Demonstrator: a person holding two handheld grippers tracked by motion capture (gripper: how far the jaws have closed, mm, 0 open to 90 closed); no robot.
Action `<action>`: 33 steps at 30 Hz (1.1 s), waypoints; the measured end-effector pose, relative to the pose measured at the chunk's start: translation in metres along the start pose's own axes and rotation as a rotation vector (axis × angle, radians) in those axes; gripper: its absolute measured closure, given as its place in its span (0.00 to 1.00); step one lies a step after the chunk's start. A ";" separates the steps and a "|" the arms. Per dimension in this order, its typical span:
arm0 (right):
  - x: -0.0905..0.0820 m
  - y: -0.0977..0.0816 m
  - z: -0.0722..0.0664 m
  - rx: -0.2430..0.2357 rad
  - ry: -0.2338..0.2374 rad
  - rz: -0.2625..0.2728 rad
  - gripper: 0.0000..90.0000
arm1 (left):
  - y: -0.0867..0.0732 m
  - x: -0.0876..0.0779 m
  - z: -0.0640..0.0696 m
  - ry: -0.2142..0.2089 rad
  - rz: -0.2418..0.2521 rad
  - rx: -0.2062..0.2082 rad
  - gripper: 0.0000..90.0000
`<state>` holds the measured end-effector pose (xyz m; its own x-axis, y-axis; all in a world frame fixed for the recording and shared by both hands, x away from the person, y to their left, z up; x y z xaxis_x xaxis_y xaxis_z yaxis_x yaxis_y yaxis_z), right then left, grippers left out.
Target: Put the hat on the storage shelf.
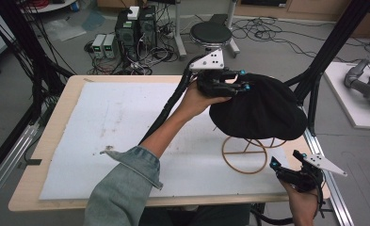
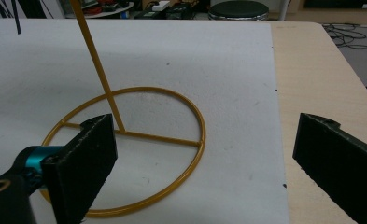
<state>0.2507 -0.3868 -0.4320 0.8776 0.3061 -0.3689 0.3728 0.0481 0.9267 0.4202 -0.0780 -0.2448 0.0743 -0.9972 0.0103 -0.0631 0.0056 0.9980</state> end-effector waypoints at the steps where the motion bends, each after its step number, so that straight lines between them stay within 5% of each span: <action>1: 0.000 0.000 0.000 -0.001 0.000 0.001 0.07 | -0.001 0.000 0.000 -0.003 -0.005 0.001 0.76; 33: 0.000 0.000 0.001 0.001 -0.001 0.009 0.07 | -0.026 0.012 0.001 -0.046 -0.073 -0.036 0.72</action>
<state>0.2508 -0.3875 -0.4322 0.8811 0.3055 -0.3610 0.3654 0.0449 0.9298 0.4220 -0.0906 -0.2710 0.0311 -0.9974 -0.0645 -0.0230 -0.0652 0.9976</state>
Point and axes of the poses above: each handheld gripper's, and its own axes: x roughly forward along the jaws, y roughly out of its top, z roughly to its right, the point moved 1 cm from there along x, roughly forward along the jaws, and after that the axes turned 1 degree about -x, right-handed, at the moved point
